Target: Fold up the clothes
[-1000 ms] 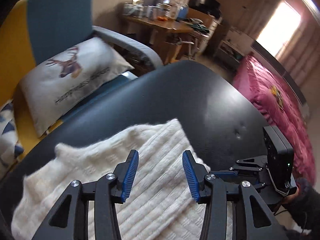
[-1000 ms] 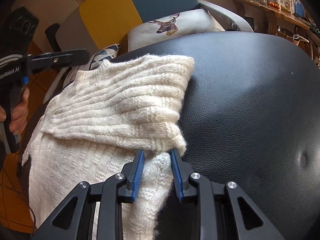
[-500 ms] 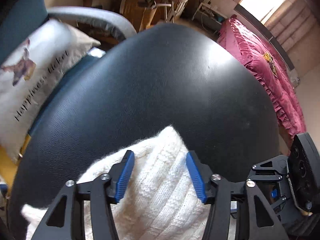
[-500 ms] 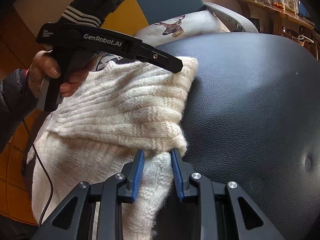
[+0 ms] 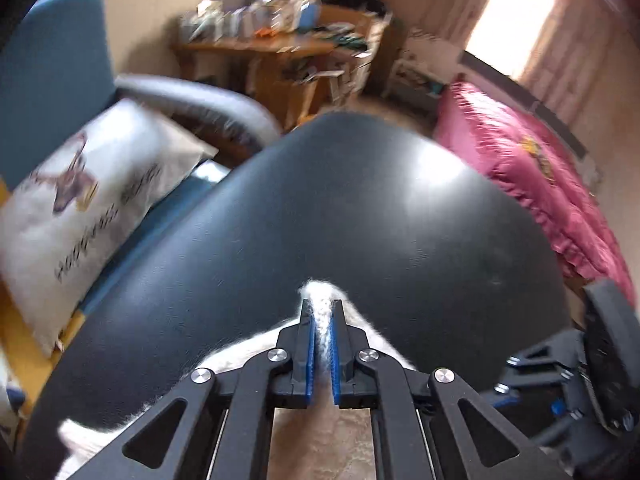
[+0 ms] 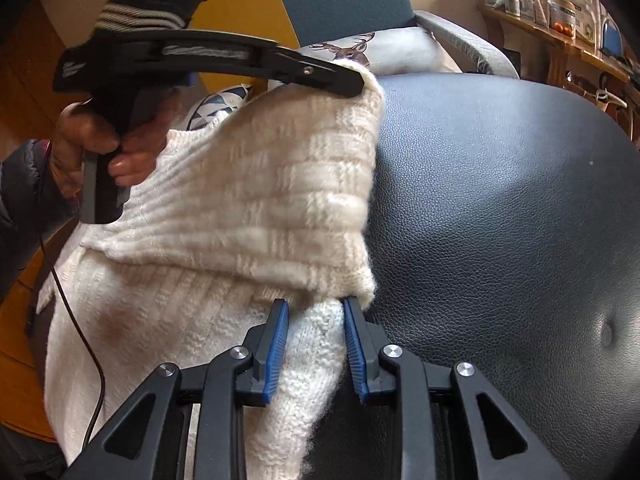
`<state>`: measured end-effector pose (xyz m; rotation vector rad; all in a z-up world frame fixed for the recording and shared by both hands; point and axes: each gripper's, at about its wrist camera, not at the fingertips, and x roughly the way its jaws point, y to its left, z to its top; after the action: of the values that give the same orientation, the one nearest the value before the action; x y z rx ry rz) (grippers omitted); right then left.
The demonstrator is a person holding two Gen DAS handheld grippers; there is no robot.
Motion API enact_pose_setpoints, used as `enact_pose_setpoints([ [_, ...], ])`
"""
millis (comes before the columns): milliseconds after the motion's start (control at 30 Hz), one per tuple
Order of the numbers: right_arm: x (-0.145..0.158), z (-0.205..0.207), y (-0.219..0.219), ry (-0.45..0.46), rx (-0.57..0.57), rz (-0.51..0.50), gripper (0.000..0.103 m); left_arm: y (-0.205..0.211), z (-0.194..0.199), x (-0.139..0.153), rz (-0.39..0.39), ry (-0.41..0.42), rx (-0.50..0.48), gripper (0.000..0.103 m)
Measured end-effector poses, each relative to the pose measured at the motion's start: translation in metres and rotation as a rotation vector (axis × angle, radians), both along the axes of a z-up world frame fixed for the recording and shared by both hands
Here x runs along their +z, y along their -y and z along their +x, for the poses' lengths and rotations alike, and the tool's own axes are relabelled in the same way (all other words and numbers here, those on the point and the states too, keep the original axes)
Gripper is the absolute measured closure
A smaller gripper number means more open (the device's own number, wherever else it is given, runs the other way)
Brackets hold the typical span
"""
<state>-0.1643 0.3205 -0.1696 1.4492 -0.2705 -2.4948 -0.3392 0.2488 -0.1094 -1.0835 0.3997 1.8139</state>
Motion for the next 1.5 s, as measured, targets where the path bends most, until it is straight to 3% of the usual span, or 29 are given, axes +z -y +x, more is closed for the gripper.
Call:
enact_pose_setpoints([
  [33,0.000,0.000,0.001,0.004,0.000,0.011,0.075,-0.005,0.000,-0.011,-0.045,-0.020,-0.007,0.096],
  [267,0.002,-0.002,0.004,0.020,-0.009,0.026,0.075,0.006,0.001,-0.002,-0.014,0.024,0.062,0.088],
  [300,0.002,-0.002,0.003,0.021,-0.011,0.020,0.075,0.011,0.000,0.003,-0.005,0.031,0.086,0.081],
  [533,0.032,0.015,-0.023,-0.073,-0.055,-0.093,0.075,0.102,0.029,0.038,0.134,0.020,0.295,0.065],
  [767,0.059,-0.025,0.018,-0.159,0.050,0.005,0.075,0.204,0.072,0.026,0.087,0.021,0.484,0.064],
  [933,0.028,-0.059,0.034,-0.048,0.040,0.100,0.075,0.271,0.087,0.002,-0.014,0.021,0.632,0.063],
  [1033,0.007,-0.058,0.024,-0.030,0.007,0.058,0.079,0.295,0.092,-0.021,-0.050,0.018,0.661,0.064],
  [1133,0.004,-0.056,0.020,-0.030,-0.029,0.022,0.079,0.302,0.099,-0.024,-0.005,0.006,0.681,0.064],
  [1333,0.007,-0.057,0.031,-0.017,-0.056,0.083,0.079,0.314,0.105,-0.014,0.056,0.049,0.765,0.064],
  [1433,0.015,-0.057,0.032,0.003,-0.099,0.082,0.078,0.351,0.120,0.005,0.194,0.123,0.863,0.064],
  [1500,0.030,-0.047,0.041,-0.040,-0.105,0.058,0.078,0.391,0.140,0.016,0.319,0.165,0.951,0.062],
])
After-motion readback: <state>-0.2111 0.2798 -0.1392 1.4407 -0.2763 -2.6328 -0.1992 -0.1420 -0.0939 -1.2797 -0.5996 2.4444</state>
